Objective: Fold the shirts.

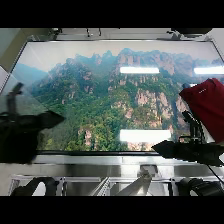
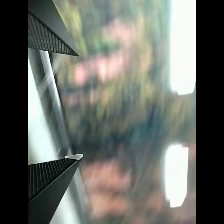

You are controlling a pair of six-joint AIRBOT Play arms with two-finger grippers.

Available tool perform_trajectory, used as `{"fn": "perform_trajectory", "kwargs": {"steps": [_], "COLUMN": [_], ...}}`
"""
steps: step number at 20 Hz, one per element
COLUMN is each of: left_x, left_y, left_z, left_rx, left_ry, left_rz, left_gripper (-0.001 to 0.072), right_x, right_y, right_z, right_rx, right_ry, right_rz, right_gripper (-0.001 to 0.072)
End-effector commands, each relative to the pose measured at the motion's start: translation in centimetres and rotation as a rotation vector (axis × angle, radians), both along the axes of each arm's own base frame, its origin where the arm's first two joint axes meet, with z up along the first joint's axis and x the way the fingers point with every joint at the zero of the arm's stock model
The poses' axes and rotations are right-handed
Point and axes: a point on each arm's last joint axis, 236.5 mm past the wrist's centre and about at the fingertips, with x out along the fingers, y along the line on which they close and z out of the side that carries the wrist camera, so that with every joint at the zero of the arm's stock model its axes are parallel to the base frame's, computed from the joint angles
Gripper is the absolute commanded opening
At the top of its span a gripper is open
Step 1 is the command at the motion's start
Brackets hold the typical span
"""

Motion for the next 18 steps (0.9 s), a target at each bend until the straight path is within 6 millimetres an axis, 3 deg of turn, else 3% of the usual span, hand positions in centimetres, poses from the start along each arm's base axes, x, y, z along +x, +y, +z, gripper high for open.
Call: {"fn": "perform_trajectory", "kwargs": {"steps": [1, 3, 7, 9, 14, 15, 16, 17, 18], "left_x": [-4.6, -5.8, -8.2, -8.6, -7.4, -7.2, -7.1, -6.6, -5.4], "left_y": [15.8, 19.8, 21.1, 22.1, 23.8, 23.9, 23.8, 23.6, 22.9], "left_z": [-1.1, -2.6, -9.5, -11.8, -14.2, -14.6, -14.8, -14.7, -14.1], "left_rx": [0.287, 0.239, 0.2, 0.22, 0.181, 0.169, 0.149, 0.116, 0.055], "left_ry": [0.208, 0.231, 0.408, 0.463, 0.542, 0.563, 0.584, 0.593, 0.578], "left_rz": [0.441, 0.709, 0.739, 0.733, 0.712, 0.704, 0.696, 0.69, 0.678], "left_gripper": [0.072, 0.072, 0.072, 0.072, 0.072, 0.0693, 0.057, 0.0379, 0.0097], "right_x": [0.0, 0.0, 0.0, 0.0, 0.0, 0.0, 0.0, 0.0, 0.0], "right_y": [0.0, 0.0, 0.0, 0.0, 0.0, 0.0, 0.0, 0.0, 0.0], "right_z": [0.0, 0.0, 0.0, 0.0, 0.0, 0.0, 0.0, 0.0, 0.0], "right_rx": [0.0, 0.0, 0.0, 0.0, 0.0, 0.0, 0.0, 0.001, 0.0], "right_ry": [0.0, 0.0, 0.0, 0.0, 0.0, 0.0, 0.0, 0.0, 0.0], "right_rz": [0.001, 0.001, 0.001, 0.001, 0.001, 0.001, 0.001, 0.001, 0.001], "right_gripper": [0.0021, 0.002, 0.0021, 0.002, 0.002, 0.002, 0.002, 0.0021, 0.0021]}}
